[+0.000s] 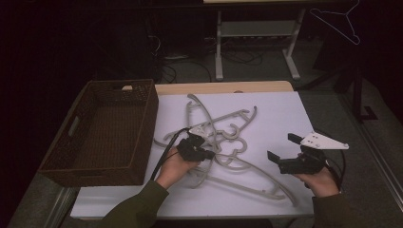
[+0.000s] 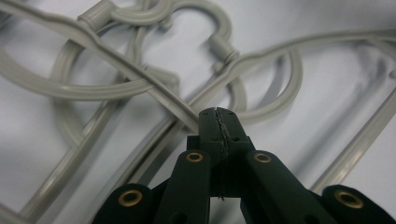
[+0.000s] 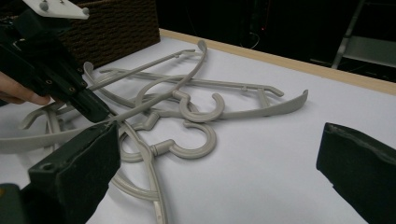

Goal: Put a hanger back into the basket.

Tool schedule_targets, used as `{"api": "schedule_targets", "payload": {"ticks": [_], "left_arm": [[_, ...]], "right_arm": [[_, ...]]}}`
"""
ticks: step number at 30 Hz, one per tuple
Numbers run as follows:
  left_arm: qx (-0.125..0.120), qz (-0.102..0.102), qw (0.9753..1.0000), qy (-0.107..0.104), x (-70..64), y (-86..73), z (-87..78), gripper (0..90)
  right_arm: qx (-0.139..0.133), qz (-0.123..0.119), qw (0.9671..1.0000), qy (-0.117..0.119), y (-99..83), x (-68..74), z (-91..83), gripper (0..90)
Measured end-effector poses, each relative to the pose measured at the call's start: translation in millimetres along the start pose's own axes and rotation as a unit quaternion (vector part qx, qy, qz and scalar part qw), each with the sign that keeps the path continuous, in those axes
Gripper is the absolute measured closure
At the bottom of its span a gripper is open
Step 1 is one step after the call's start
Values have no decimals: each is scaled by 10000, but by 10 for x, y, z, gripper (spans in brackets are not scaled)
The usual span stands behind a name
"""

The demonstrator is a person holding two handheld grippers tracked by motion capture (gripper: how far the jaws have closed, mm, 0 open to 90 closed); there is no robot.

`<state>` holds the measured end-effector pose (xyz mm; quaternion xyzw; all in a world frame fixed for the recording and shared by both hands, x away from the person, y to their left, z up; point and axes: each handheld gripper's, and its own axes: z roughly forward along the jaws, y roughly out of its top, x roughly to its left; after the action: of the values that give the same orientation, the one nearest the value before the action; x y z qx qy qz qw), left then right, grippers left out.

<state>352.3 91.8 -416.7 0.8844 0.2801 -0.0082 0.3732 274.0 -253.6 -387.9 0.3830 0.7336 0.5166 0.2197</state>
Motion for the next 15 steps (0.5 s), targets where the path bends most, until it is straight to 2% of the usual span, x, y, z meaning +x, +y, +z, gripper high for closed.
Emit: {"api": "schedule_targets", "payload": {"ticks": [1, 4, 7, 9, 10, 11, 13, 14, 15], "left_arm": [[12, 79, 10000, -15, 6, 19, 8, 897], [-163, 24, 9999, -35, 16, 28, -30, 868], [-353, 65, 9994, 29, 52, 18, -167, 777], [-637, 60, 9979, 77, 78, -17, -341, 634], [-637, 60, 9979, 77, 78, -17, -341, 588], [-826, 56, 9965, 96, 90, -54, -447, 541], [-893, 71, 9959, 98, 96, -75, -493, 516], [-973, 105, 9951, 113, 98, -100, -534, 475], [-1031, 104, 9945, 138, 95, -128, -569, 397]], "right_arm": [[2, 11, 10000, 4, 4, 7, 2, 0], [54, 21, 10000, 10, 25, 38, 12, 0], [194, 73, 9998, 82, 65, 97, 58, 35], [424, 175, 9989, 131, 120, 183, 151, 68], [424, 175, 9989, 131, 120, 183, 151, 68], [510, 201, 9983, 194, 156, 247, 227, 75], [575, 222, 9978, 230, 174, 279, 267, 88], [617, 254, 9975, 250, 189, 315, 313, 109], [714, 276, 9967, 267, 216, 393, 404, 136]]}}
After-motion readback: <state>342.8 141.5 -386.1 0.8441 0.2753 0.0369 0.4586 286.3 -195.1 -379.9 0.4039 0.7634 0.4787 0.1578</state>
